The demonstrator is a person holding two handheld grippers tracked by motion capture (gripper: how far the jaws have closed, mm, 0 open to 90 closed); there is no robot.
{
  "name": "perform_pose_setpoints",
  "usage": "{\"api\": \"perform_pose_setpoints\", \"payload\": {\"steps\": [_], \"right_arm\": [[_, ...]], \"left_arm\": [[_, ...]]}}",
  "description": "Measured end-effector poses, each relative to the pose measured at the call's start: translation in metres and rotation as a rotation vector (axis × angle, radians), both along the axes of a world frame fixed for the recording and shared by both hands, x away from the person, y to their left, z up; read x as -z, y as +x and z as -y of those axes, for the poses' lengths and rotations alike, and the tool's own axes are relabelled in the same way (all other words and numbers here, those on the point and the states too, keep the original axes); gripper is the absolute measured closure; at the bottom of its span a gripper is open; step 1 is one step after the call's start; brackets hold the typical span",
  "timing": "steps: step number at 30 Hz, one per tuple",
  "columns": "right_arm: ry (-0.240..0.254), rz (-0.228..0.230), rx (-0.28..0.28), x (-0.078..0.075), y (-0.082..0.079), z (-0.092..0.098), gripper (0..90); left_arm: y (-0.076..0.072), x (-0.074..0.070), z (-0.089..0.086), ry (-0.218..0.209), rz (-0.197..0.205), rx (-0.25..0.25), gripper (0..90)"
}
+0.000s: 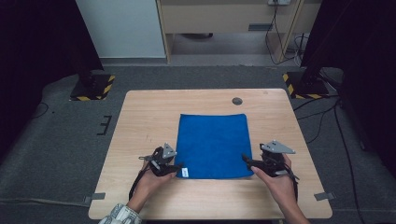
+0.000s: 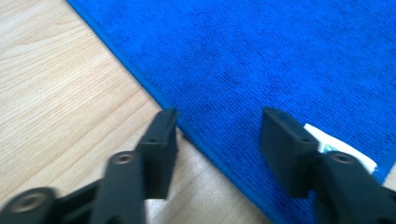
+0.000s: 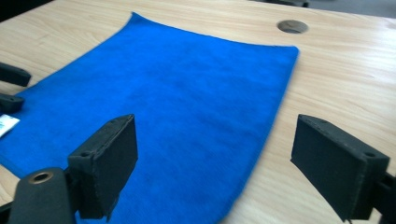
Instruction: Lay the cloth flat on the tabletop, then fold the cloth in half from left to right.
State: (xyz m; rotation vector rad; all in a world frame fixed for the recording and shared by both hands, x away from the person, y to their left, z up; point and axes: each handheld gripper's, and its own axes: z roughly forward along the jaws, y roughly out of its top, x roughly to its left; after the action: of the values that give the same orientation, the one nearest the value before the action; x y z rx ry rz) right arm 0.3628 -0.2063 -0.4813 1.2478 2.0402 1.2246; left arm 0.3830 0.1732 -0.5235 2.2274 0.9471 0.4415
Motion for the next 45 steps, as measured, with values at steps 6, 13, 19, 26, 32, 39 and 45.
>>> {"api": "perform_pose_setpoints", "payload": {"steps": [6,13,19,26,32,39,45], "right_arm": [[0.001,-0.010,-0.095,0.002,0.009,-0.020,10.9],[-0.017,-0.032,-0.178,0.004,0.017,-0.049,16.2],[-0.018,-0.031,-0.227,0.004,0.024,-0.083,16.5],[-0.037,-0.032,-0.316,0.004,0.027,-0.126,24.0],[-0.064,-0.069,-0.367,0.005,0.030,-0.151,29.6],[-0.060,-0.103,-0.407,0.012,0.029,-0.176,36.9],[-0.062,-0.109,-0.432,0.016,0.021,-0.189,52.8]], "left_arm": [[0.012,-0.015,-0.002,-0.056,0.036,0.000,20.6],[0.025,-0.030,-0.010,-0.102,0.051,-0.006,12.7],[0.045,-0.042,-0.016,-0.147,0.054,-0.007,8.1],[0.072,-0.054,-0.022,-0.170,0.061,-0.015,7.1],[0.087,-0.063,-0.022,-0.165,0.086,-0.033,7.5],[0.097,-0.052,-0.021,-0.125,0.060,-0.025,8.8],[0.093,-0.055,-0.023,-0.134,0.066,-0.014,9.0]]}}
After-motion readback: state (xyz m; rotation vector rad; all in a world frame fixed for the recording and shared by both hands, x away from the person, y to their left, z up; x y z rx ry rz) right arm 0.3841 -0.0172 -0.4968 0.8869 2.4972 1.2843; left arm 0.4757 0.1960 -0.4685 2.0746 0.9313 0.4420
